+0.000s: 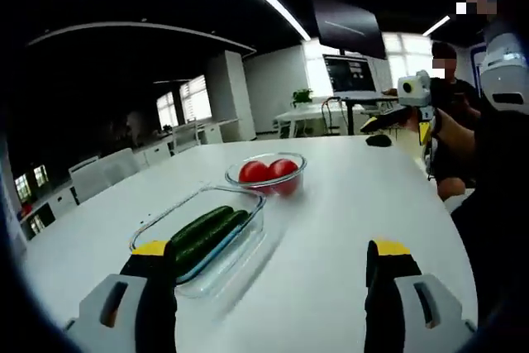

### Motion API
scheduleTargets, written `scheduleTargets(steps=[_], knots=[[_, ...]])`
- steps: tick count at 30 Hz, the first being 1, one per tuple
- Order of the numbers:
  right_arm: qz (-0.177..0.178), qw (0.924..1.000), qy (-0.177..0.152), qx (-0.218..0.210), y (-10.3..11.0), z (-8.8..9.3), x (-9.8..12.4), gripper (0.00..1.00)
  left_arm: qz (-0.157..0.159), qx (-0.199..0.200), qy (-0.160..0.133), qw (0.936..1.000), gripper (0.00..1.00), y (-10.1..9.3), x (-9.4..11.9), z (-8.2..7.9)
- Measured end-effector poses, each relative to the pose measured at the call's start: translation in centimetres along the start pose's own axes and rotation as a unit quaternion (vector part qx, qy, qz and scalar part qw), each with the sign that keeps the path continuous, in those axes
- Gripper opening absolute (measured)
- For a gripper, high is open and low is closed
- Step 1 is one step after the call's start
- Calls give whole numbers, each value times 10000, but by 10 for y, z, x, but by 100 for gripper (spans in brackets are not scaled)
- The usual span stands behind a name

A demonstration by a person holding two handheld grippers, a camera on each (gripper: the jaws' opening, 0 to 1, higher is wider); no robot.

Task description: Sort the scattered tomatoes and cucumbers on the table and place them into their respective storage containers

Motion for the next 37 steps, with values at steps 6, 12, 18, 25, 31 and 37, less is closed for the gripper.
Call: scheduleTargets(steps=[6,12,18,25,31,37], knots=[[-99,9999,-37,11,-2,-1,-5,91,-610,465,75,9970,95,-26,26,10],[-122,9999,-59,-3,-4,0,-8,91,-682,621,154,9956,95,-51,42,22],[-122,9999,-62,-18,-5,1,-8,91,-626,541,233,9963,95,-67,47,25],[-109,9999,-42,-27,-5,2,-7,91,-724,524,406,9952,95,-69,43,33],[-77,10000,-15,-38,-5,2,-6,91,-746,424,334,9957,95,-71,42,33],[-91,10000,13,-23,-4,3,-7,91,-747,444,382,9955,95,-72,42,35]])
Point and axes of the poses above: the point that each gripper's makers call its tool centre point, and the gripper's own axes: x roughly backward along the fingers, y roughly to its left, z roughly out of its underside, the point moved 8 cm from there along x, roughly backward along the fingers, and after that the axes turned 10 degrees about x, right-handed, at the moved point
